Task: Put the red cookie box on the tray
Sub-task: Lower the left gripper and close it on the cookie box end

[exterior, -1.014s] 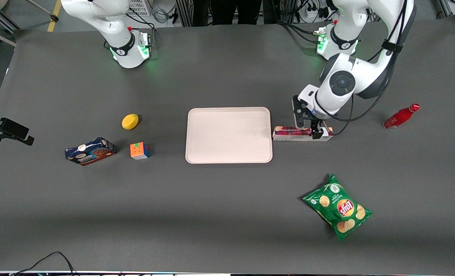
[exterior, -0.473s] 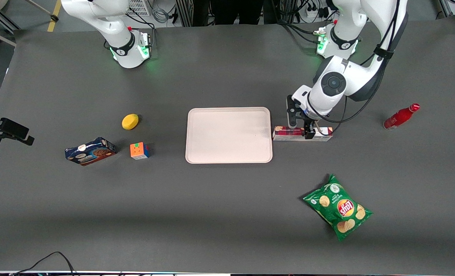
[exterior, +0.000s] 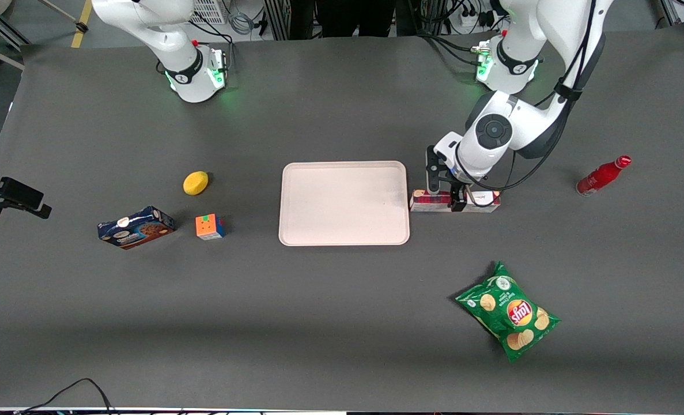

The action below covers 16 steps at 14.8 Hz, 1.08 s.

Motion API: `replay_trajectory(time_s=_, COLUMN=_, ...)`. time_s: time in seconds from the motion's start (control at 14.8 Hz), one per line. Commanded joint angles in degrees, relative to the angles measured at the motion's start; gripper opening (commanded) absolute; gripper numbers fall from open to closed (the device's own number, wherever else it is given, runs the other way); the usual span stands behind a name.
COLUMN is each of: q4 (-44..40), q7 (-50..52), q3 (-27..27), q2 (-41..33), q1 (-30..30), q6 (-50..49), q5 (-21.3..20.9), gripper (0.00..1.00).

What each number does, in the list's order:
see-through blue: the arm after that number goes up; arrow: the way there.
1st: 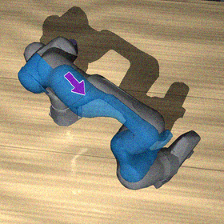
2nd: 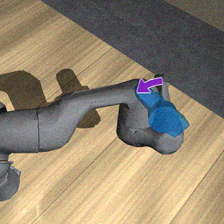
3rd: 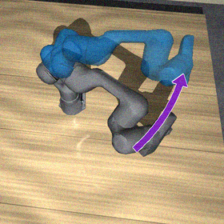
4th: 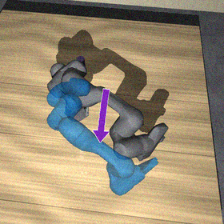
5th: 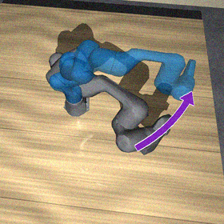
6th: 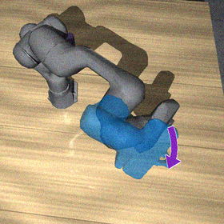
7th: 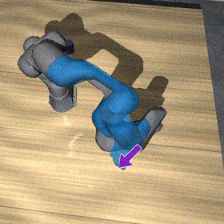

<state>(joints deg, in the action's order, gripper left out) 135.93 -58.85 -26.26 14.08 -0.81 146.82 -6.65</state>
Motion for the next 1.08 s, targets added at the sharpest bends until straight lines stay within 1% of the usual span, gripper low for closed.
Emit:
replay_trajectory(time_s=0.0, q4=-0.14, q7=-0.13, q3=0.69, q2=1.04, q1=-0.33, q6=1.53, q5=-1.70, gripper=1.00)
replay_trajectory(time_s=0.07, q4=-0.14, q7=-0.21, q3=0.77, q2=1.39, q1=-0.33, q6=1.97, q5=-1.78, gripper=1.00)
replay_trajectory(time_s=0.14, q4=-0.14, q7=-0.21, q3=0.78, q2=1.48, q1=-0.25, q6=2.32, q5=-2.48, gripper=0.94)
replay_trajectory(time_s=0.2, q4=-0.14, q7=-0.21, q3=0.86, q2=2.00, q1=-0.07, q6=2.50, q5=-3.62, gripper=0.73)
replay_trajectory(time_s=0.27, q4=-0.22, q7=-0.21, q3=0.86, q2=2.44, q1=0.02, q6=2.85, q5=-4.50, gripper=0.56)
replay_trajectory(time_s=0.47, q4=-0.57, q7=-0.30, q3=1.39, q2=2.62, q1=-0.07, q6=3.03, q5=-4.60, gripper=0.03)
replay_trajectory(time_s=0.54, q4=-0.75, q7=-0.30, q3=1.56, q2=2.71, q1=-0.07, q6=3.03, q5=-4.60, gripper=0.00)
replay_trajectory(time_s=0.81, q4=-3.47, q7=-0.83, q3=1.92, q2=1.75, q1=0.19, q6=1.28, q5=-4.60, gripper=0.00)
replay_trajectory(time_s=0.88, q4=-4.95, q7=-0.74, q3=1.92, q2=1.05, q1=0.19, q6=-1.25, q5=-4.60, gripper=0.00)
replay_trajectory(time_s=1.01, q4=-10.65, q7=-0.66, q3=2.00, q2=0.17, q1=0.37, q6=-9.93, q5=-4.60, gripper=0.00)
